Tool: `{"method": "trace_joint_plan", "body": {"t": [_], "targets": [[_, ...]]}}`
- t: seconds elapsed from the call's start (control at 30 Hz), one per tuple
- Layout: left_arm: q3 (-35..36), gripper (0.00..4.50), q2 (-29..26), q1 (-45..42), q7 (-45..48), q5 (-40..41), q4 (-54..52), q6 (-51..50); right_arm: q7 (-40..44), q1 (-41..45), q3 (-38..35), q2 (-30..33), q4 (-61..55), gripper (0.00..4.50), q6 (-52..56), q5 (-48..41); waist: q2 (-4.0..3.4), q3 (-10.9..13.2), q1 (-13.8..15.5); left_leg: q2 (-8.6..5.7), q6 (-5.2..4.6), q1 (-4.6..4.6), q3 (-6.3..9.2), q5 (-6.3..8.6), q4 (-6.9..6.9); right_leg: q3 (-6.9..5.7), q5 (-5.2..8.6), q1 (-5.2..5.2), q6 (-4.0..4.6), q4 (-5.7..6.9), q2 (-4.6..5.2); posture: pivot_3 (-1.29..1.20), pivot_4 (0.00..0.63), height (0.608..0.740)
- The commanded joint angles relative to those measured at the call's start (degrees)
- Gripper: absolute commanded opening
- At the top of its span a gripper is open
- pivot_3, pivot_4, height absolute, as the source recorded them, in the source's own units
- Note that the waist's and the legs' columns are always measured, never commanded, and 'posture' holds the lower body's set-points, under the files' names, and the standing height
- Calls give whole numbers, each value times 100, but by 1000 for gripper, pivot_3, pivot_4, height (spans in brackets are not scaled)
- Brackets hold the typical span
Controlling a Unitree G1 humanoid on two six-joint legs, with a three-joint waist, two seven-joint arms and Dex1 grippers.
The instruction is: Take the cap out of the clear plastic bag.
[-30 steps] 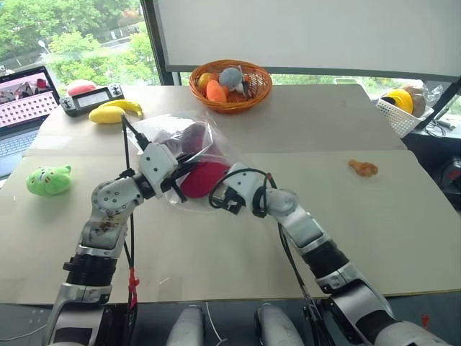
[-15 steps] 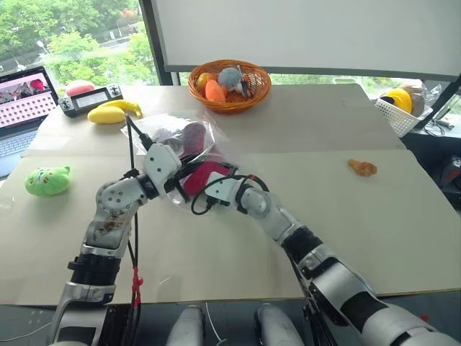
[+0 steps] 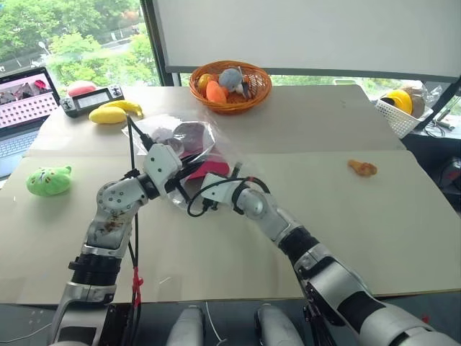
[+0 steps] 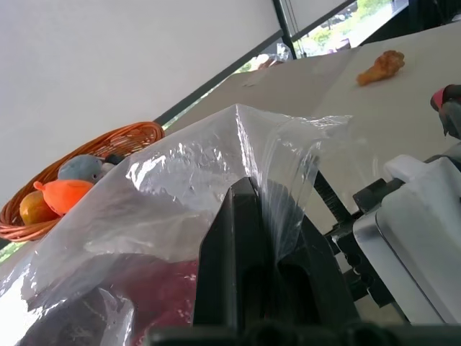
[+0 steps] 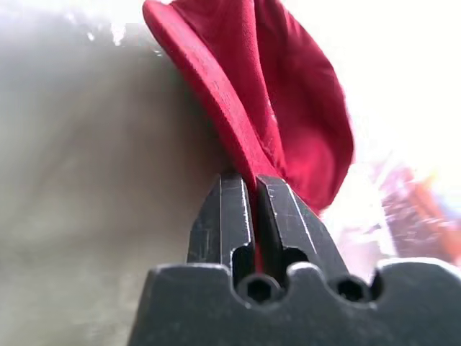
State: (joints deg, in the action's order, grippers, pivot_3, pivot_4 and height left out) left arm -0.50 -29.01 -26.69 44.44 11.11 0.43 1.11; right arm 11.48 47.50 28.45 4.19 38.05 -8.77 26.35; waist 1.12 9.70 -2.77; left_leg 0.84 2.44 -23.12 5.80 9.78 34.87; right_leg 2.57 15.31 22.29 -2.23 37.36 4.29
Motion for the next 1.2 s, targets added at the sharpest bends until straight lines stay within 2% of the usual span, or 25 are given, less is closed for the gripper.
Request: {"method": "trace_joint_plan", "body": {"t": [0.03, 0.37, 0.53, 0.8, 1.0, 1.2], "targets": [[-72, 0, 1, 5, -13, -118, -105, 181, -18, -148, -37, 25, -258, 54, -92, 39, 0, 0, 1, 0, 0, 0, 0, 0, 0, 0, 0, 1, 0, 4, 0, 0, 150, 733], [-533, 0, -346, 160, -318, -1341, 553, 521, 497, -1456, -376, 528, -2186, 54, 148, -285, 0, 0, 11, -1, 0, -2, -1, 0, 1, 2, 3, 5, -1, 10, 0, 0, 150, 733], [-562, 0, -254, 117, -400, -1407, 708, 518, 919, -1989, -442, 628, -2914, 54, 287, -618, 1, -1, 25, 0, 0, 8, 0, 0, 7, 2, 11, -1, -8, 21, 0, 0, 150, 733], [-590, 0, -190, 31, -395, -1430, 820, 511, 1276, -2293, -559, 739, -3644, 54, 564, -729, 1, -1, 22, 0, 0, 7, -1, 0, 9, 2, 15, -2, -14, 21, 0, 0, 150, 733], [-560, 0, -218, 80, -392, -1417, 757, 506, 1843, -2703, -955, 830, -4892, 54, 1330, -1425, 1, 0, 31, -1, 0, 1, 0, 0, 10, 2, 25, 0, -31, 20, 1, 0, 150, 733], [-567, 0, -227, 82, -378, -1425, 773, 503, 2686, -2978, -1919, 1268, -6790, 54, 2973, -3026, 2, 0, 52, -1, 0, 1, 0, 0, 12, 0, 29, -1, -37, 21, 1, 0, 150, 733]]}}
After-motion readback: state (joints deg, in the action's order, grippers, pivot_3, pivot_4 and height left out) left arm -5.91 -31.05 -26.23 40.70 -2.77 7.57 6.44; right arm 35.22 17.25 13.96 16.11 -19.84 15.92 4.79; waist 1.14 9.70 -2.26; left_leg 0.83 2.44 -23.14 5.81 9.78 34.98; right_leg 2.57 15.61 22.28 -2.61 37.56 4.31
